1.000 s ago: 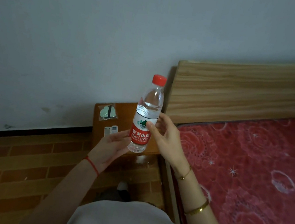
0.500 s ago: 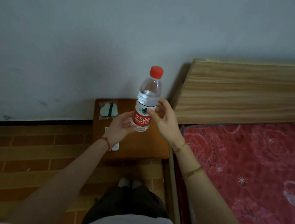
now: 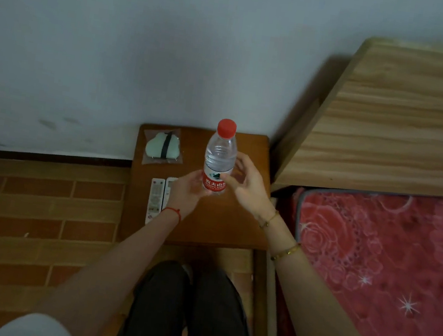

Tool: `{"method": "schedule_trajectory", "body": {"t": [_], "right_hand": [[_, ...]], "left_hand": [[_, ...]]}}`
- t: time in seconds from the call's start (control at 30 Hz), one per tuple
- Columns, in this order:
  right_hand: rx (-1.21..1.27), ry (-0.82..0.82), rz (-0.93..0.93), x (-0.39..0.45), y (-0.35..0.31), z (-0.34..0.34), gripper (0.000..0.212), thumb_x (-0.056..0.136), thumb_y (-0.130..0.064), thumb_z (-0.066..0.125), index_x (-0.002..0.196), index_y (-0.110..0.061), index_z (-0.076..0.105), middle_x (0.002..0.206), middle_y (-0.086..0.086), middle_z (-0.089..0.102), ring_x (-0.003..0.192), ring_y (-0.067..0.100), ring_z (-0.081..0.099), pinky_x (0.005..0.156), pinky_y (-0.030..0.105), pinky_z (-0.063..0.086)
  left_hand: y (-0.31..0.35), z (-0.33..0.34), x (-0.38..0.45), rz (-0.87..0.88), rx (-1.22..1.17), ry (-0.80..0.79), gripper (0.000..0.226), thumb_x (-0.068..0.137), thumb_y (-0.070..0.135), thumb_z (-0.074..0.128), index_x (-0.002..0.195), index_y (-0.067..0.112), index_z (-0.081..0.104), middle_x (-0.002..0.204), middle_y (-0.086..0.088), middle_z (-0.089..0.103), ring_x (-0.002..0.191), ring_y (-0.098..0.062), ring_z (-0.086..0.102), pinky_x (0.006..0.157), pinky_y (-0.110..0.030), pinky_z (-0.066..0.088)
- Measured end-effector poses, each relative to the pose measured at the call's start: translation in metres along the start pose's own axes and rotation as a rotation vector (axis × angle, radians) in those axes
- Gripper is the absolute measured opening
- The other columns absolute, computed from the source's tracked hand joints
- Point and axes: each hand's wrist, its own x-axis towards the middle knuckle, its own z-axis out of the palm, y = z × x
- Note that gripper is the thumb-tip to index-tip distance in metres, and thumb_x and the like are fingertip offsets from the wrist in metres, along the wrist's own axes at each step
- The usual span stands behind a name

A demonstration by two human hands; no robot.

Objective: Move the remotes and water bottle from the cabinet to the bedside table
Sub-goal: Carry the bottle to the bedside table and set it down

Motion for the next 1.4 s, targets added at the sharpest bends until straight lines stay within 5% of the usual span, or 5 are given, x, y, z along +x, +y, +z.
{"method": "schedule_trajectory", "body": {"t": [0.07,0.27,0.83,1.03,1.4], "right_hand": [[0.016,-0.023,0.024,0.009,0.024,0.007,0.055,0.088,-0.007,0.067,0.138,-0.008,0.043,0.137,0.004,0.057,0.129,0.014,0.054,0.109,0.039,0.045],[0.066,-0.069,0.062,0.026,0.078,0.022,0.054,0.086,0.006,0.064,0.135,-0.004,0.042,0.136,0.011,0.058,0.129,0.018,0.055,0.110,0.037,0.045],[-0.086,-0.105,0.057,0.025,0.109,0.037,0.057,0.085,0.004,0.066,0.136,-0.006,0.041,0.127,-0.009,0.057,0.121,-0.005,0.053,0.105,0.017,0.042],[-0.167,-0.109,0.055,0.010,0.094,0.039,0.068,0.087,-0.006,0.068,0.146,-0.013,0.034,0.146,0.000,0.049,0.139,0.014,0.042,0.117,0.036,0.034],[-0.541,-0.007,0.147,-0.023,-0.015,-0.006,0.067,0.093,-0.016,0.063,0.150,-0.008,0.029,0.155,0.012,0.035,0.146,0.027,0.027,0.119,0.033,0.021]], "left_hand": [[-0.017,0.004,0.012,-0.025,-0.029,-0.006,0.047,0.083,-0.001,0.067,0.128,0.005,0.058,0.121,-0.007,0.065,0.106,-0.014,0.059,0.086,-0.017,0.051],[-0.076,0.018,0.039,-0.018,0.020,-0.007,0.054,0.079,0.007,0.073,0.130,0.016,0.058,0.124,-0.004,0.067,0.114,-0.018,0.062,0.103,-0.042,0.047],[-0.121,0.033,0.054,0.000,0.030,0.020,0.053,0.080,-0.004,0.068,0.130,0.009,0.057,0.122,-0.007,0.067,0.114,-0.017,0.062,0.103,-0.036,0.048],[-0.107,0.026,0.040,0.024,0.198,0.004,0.047,0.087,0.010,0.064,0.133,0.014,0.055,0.127,-0.004,0.065,0.120,-0.019,0.057,0.106,-0.042,0.044],[-0.004,-0.056,-0.035,0.164,0.517,0.129,0.047,0.092,0.018,0.061,0.137,0.014,0.051,0.138,-0.009,0.055,0.132,-0.024,0.045,0.109,-0.033,0.034]]}}
